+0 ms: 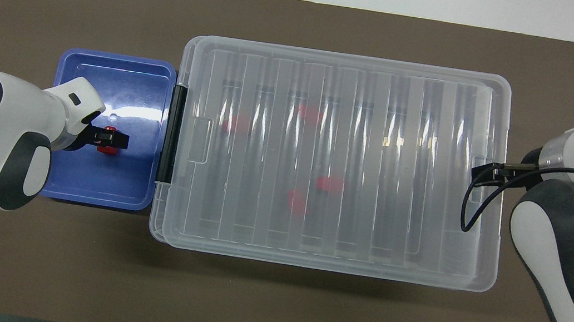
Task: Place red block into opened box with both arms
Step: 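Grasp the red block in the blue tray with the left gripper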
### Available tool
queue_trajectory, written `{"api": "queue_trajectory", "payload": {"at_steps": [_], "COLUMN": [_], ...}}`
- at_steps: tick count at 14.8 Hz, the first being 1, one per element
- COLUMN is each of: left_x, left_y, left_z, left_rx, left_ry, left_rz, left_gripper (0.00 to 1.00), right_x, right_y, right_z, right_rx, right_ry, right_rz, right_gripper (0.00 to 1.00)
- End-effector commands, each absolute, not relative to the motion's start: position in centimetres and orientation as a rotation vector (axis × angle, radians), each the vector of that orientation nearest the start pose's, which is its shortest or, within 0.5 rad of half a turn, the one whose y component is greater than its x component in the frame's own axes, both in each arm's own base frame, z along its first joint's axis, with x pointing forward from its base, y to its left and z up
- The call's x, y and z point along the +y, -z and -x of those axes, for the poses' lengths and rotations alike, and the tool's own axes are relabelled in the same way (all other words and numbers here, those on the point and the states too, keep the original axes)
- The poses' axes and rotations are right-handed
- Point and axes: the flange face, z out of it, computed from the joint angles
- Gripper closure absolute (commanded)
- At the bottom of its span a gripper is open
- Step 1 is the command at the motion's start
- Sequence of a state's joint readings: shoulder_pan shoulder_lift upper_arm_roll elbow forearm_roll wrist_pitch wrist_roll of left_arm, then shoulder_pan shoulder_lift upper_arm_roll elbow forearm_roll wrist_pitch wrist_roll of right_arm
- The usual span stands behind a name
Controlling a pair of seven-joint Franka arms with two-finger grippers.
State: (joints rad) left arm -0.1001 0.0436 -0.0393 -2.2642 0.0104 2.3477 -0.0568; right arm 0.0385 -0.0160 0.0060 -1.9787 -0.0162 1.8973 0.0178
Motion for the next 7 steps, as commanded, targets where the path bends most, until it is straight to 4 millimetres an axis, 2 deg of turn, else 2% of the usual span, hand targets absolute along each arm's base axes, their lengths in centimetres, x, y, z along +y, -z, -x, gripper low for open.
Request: {"api": "queue_trajectory", "payload": {"at_steps": [1,4,7], "left_x": [-7.0,-7.0,-6.7], "left_y": [-32.7,-31.4,-30.5], "left_z": [-51.6,-51.9,-51.2], "left_rx": [0.101,0.100,0.098], "left_ry": [0.119,0.169,0.148], "left_rz": [3.136,3.139,3.139], "left_gripper": [0.00,0.00,0.00], "right_x": [1.7,0.1,-1.0], "right_y": [-45.6,-45.5,-45.4], "right_z": [-53.4,-53.2,-53.1], "right_rx": [-0.089,-0.071,-0.081], "right_ry": [-0.106,-0.114,-0.119], "right_rz": [3.144,3.146,3.149], "right_gripper": [0.00,0.00,0.00]}}
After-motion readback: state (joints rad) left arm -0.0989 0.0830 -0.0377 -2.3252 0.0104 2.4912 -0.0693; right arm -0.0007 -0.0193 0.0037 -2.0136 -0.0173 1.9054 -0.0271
